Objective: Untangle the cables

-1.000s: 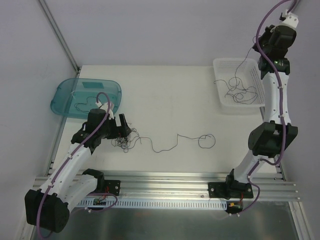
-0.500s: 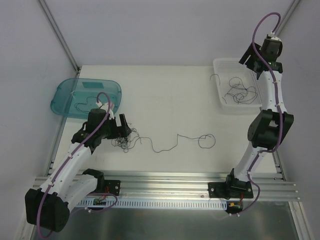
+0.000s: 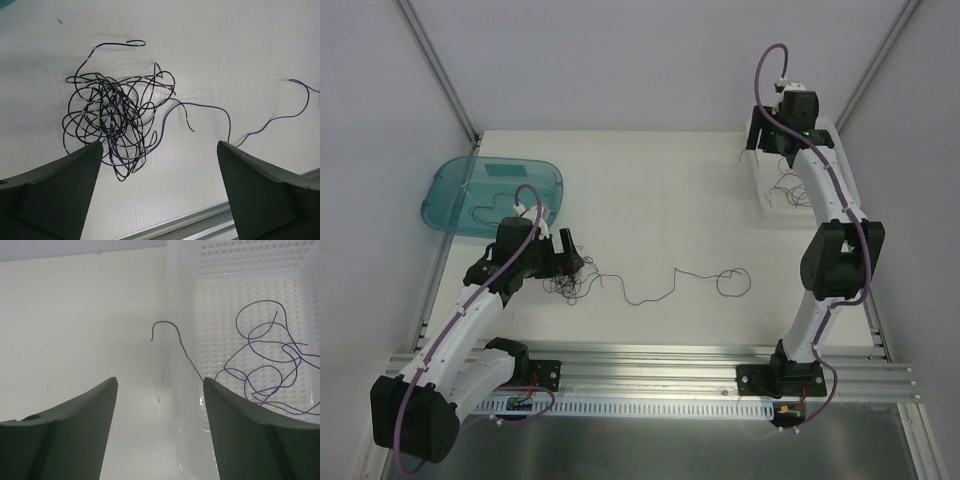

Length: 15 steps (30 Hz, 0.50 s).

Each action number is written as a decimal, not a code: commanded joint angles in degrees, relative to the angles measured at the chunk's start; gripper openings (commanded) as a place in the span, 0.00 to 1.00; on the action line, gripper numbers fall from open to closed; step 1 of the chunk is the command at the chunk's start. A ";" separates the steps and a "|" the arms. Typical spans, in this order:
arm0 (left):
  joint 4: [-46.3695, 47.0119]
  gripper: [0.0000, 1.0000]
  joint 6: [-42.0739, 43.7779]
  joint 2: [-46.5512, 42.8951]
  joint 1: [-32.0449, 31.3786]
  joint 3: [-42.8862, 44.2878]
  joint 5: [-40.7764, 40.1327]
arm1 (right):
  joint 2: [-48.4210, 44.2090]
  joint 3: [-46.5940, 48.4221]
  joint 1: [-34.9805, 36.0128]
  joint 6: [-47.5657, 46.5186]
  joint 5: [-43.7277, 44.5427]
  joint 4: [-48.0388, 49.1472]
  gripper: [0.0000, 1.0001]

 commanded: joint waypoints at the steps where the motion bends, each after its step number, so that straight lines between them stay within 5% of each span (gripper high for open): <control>1: 1.61 0.99 0.67 0.04 0.03 0.71 0.68 | -0.82 -3.27 3.41 -0.16 6.64 6.46 0.73; 15: 1.61 0.99 0.59 1.53 0.03 0.62 1.38 | 14.12 1.90 10.20 20.67 25.20 11.83 0.59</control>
